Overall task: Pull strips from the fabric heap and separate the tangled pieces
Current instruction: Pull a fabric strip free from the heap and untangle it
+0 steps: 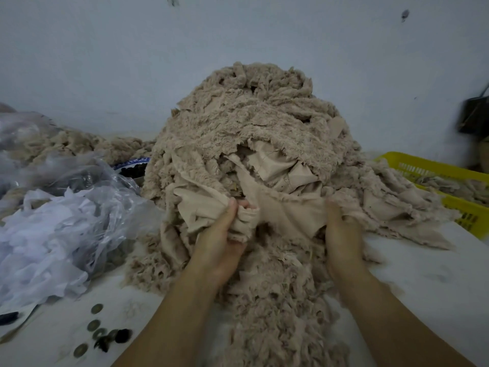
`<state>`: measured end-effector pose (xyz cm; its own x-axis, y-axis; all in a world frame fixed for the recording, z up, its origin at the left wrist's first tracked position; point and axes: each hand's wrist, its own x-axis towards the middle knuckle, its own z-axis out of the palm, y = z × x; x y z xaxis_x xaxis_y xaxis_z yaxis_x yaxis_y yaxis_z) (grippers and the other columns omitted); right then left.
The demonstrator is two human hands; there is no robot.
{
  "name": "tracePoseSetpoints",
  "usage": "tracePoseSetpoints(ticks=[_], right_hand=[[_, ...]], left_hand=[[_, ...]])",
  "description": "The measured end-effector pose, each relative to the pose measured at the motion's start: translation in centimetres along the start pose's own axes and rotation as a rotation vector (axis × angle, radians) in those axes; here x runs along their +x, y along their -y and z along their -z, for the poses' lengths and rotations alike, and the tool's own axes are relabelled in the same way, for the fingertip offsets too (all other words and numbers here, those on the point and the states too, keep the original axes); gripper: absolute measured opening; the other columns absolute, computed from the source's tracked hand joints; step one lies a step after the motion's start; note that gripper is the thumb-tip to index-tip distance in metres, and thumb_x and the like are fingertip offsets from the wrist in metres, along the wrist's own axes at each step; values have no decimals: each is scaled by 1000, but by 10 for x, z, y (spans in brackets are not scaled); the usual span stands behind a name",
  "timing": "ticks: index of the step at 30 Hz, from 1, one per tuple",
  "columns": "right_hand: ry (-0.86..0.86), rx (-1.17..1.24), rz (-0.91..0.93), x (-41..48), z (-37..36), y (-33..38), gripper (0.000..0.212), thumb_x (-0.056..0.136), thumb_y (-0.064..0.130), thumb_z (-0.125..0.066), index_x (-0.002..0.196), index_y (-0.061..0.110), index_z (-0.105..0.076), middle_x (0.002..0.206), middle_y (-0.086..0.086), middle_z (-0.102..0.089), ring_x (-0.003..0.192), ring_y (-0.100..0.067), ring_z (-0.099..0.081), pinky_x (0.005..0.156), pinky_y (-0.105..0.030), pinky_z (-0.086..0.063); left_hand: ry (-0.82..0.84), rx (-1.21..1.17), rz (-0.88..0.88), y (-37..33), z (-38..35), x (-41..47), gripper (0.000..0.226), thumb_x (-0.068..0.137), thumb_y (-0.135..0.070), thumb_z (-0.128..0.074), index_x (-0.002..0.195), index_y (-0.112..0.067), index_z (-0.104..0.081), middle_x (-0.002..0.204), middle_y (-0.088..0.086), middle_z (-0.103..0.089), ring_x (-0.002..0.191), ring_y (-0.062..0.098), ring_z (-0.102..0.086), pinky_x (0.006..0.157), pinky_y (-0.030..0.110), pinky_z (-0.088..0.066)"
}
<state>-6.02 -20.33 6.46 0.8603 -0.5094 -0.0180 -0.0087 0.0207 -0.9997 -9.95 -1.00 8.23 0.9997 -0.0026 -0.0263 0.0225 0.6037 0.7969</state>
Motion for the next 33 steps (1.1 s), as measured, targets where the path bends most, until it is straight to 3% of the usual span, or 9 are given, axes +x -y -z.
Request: tracePoseSetpoints(ticks=[3,7,10,14,19,25,27,30,33], right_hand=[[146,-248,338,-11,-1,2,25,94,32,-54,86,9,-58,93,-4,-56,72,-11,-48,64,-24,-39],[427,-304,683,-35,-9,7,48,94,41,-46,142,34,-44,140,21,-35,122,13,-40,97,-9,-36],[750,-416,606,-41,-14,-1,38,102,40,-48,139,49,-44,138,27,-46,117,23,-40,103,-17,-41],[652,-542,630,-29,-11,0,26,97,57,-44,111,40,-58,99,18,-66,88,-2,-61,70,-21,-45],[577,-412,530,-26,-12,0,22,103,37,-48,83,30,-56,59,17,-56,50,0,-48,46,-14,-33],[438,-162,251,-16,-12,-3,38,100,53,-43,128,33,-60,83,30,-50,75,10,-48,69,-14,-39],[444,-82,180,-15,-11,-2,22,101,52,-44,105,54,-65,76,30,-58,74,10,-56,72,-12,-42],[452,-39,147,-14,-14,0,48,103,45,-44,67,73,-57,62,45,-58,62,23,-56,58,-10,-44],[420,43,116,-11,-18,-3,46,103,45,-45,67,69,-60,67,38,-63,67,15,-62,71,-27,-48]], left_hand=[[24,124,27,12,-11,-6,33,85,-33,-64,105,-8,-74,103,5,-76,91,13,-73,71,22,-57],[70,234,1,17,-16,-10,31,97,-32,-58,87,-14,-81,98,6,-77,93,15,-73,75,23,-57],[64,268,18,19,-14,-11,33,102,-33,-52,106,-12,-78,109,9,-76,105,20,-71,79,26,-58],[-24,296,-55,22,-11,-8,34,100,-31,-57,123,-7,-65,113,6,-75,107,19,-71,87,31,-59],[-161,-50,-107,7,-6,0,25,99,-29,-57,117,-13,-64,113,2,-75,106,16,-71,91,34,-57],[-187,-385,-12,-1,-7,4,25,103,-26,-52,116,-8,-65,104,10,-77,92,22,-75,66,35,-63],[-168,-385,16,-2,-8,3,27,103,-27,-51,115,-8,-66,105,13,-76,91,25,-75,64,38,-63],[-127,-405,28,-4,-5,2,32,103,-33,-50,106,-7,-69,103,15,-76,90,29,-75,67,42,-63],[-94,-389,70,-7,-8,-1,54,101,-41,-49,57,-11,-55,63,6,-58,76,23,-65,95,47,-53]])
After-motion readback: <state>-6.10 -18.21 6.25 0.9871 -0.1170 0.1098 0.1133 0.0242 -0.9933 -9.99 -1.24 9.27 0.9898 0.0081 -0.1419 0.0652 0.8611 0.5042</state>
